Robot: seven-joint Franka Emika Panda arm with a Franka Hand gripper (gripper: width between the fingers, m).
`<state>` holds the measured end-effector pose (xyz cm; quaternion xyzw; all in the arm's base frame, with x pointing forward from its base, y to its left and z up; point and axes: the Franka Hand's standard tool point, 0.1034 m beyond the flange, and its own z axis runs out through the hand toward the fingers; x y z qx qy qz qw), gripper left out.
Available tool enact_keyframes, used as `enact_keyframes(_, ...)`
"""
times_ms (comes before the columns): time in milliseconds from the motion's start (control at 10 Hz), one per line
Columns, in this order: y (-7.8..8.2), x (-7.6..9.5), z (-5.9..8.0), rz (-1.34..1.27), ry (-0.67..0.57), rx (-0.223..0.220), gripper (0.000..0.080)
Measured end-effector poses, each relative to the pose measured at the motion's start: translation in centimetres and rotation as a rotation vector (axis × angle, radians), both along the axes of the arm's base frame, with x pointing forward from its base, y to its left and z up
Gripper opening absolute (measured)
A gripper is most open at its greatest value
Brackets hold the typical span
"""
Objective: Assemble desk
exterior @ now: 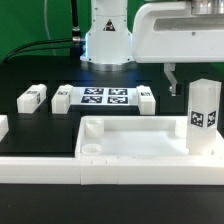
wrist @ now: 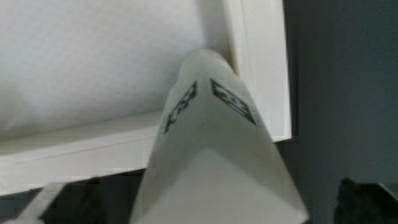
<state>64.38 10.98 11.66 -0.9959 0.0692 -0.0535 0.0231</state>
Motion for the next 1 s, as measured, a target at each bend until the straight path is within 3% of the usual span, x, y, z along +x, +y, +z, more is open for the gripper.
enact_keyframes(800, 0.2, -0.61, -0.34, 0.542, 0.009, -0.055, 0.0648)
enact_keyframes(1000, 0.19, -0.61, -0.34, 0.541, 0.009, -0.055, 0.0416)
